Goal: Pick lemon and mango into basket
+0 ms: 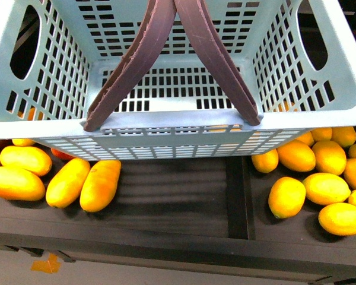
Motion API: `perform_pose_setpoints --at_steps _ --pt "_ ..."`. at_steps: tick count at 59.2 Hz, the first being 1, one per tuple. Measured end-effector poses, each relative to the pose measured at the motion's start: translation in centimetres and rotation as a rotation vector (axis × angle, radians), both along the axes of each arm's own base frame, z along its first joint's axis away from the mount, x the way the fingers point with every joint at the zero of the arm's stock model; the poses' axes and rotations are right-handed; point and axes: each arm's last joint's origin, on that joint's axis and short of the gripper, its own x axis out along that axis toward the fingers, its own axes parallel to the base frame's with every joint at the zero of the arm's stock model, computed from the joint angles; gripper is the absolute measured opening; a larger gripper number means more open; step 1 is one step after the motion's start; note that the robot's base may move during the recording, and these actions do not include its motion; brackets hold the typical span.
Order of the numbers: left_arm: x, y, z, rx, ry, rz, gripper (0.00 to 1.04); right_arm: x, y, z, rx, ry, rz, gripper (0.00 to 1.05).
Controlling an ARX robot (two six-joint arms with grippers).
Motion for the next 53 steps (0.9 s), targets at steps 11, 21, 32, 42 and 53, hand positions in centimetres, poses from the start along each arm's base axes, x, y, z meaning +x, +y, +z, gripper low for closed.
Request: perform_pose_setpoints --at_steps 11,21,32,42,53 --pt "0.0 0.0 0.0 -0.005 0.004 -0.003 0.16 -1.4 0.0 -0.8 -0.002 -0.001 0.000 0.08" --pt "0.0 0.0 0.0 -0.001 0.001 0.001 0.16 -1.5 0.0 -0.8 -0.002 -0.004 0.000 0.43" --pt "0.0 0.0 0.0 -0.003 0.002 0.000 0.16 -1.5 0.0 -0.8 -0.002 -0.006 0.000 0.76" --pt "-0.3 -0.5 0.0 -0.008 0.004 -0.028 0.16 -1.5 -0.1 -0.8 -0.002 -0.007 -0.004 0.97" --pt "-0.3 -0.4 0.0 -0.015 0.011 -0.019 0.16 -1.5 -0.1 -0.8 -0.002 -0.006 -0.004 0.96"
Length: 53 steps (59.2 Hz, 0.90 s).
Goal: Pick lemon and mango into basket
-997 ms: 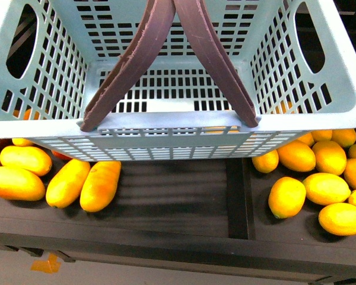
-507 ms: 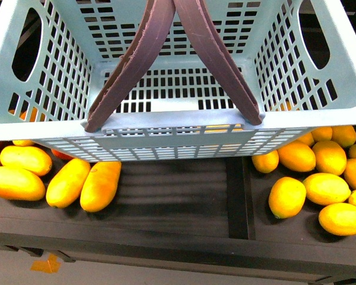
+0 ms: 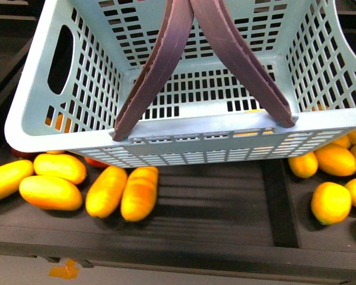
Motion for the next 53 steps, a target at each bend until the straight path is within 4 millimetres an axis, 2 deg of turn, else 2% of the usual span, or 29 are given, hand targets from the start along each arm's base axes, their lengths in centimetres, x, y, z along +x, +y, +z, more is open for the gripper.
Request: perform_pose_setpoints --at_steps 53 --pt "0.21 0.36 -0.01 0.015 -0.010 0.017 0.16 -0.06 0.01 -0.14 0.000 0.004 0.002 0.96"
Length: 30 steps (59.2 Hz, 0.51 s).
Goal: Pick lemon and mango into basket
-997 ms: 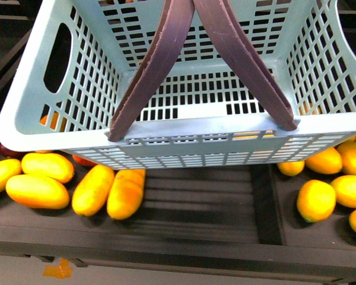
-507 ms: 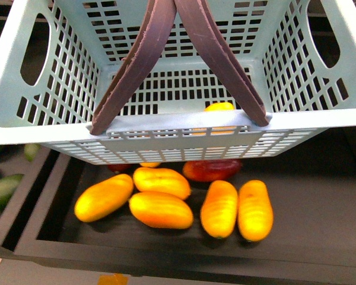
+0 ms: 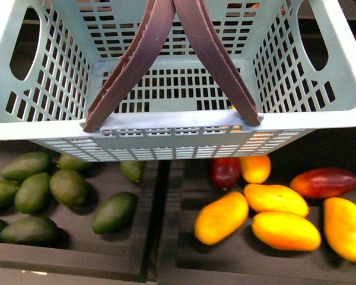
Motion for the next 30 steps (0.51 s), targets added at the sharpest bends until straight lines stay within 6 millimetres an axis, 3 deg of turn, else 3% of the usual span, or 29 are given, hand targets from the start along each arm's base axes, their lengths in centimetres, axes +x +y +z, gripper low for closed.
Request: perform_pose_setpoints --at_steps 14,19,23,30 --pt "0.3 0.6 0.0 0.002 0.000 0.025 0.16 0.0 0.0 0.0 0.000 0.001 0.010 0.96" --pt "0.4 0.7 0.0 0.019 -0.012 0.038 0.16 2.2 -0.9 0.2 0.247 0.419 -0.132 0.96" --pt "0.3 0.5 0.0 0.019 -0.013 0.025 0.16 3.4 -2.0 -0.3 0.412 0.622 -0.262 0.96" --pt "0.3 0.5 0.0 0.014 -0.009 0.019 0.16 6.1 -4.3 -2.0 0.521 0.704 -0.413 0.96"
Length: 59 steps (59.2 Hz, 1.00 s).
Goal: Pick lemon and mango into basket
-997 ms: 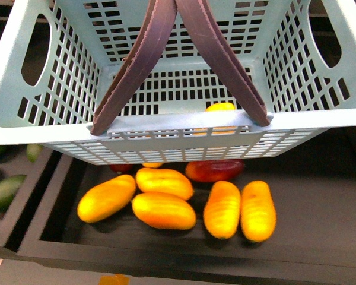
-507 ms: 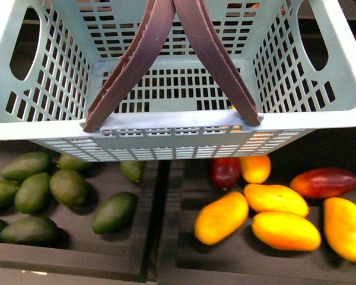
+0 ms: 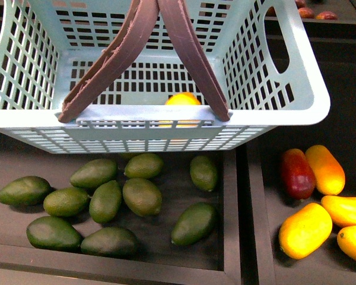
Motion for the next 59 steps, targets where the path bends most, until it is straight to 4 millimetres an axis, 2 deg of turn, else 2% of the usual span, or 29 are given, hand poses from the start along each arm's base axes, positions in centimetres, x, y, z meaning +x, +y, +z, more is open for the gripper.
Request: perform_pose_setpoints --at_steps 4,10,15,25,41,59 --pt "0.0 -0.1 0.0 -0.011 0.006 -0.009 0.16 2.3 -1.7 -0.7 -0.006 0.006 -0.069 0.96" --pt "-0.3 -0.5 0.0 -0.024 0.015 -0.031 0.16 5.5 -4.6 -3.2 -0.006 0.075 -0.156 0.96" --pt "-0.4 -0.7 0.0 -0.034 0.023 -0.039 0.16 6.6 -6.3 -5.4 0.013 0.143 -0.196 0.96" --pt "-0.3 -0.5 0.0 -0.021 0.015 -0.016 0.16 7.4 -8.8 -9.1 0.047 0.218 -0.250 0.96" --pt "-0.2 -0.3 0.0 -0.018 0.012 -0.012 0.16 8.2 -10.1 -13.1 0.091 0.266 -0.261 0.96" --pt "-0.3 -0.5 0.0 -0.022 0.015 -0.020 0.16 10.1 -10.3 -15.7 0.088 0.315 -0.255 0.96"
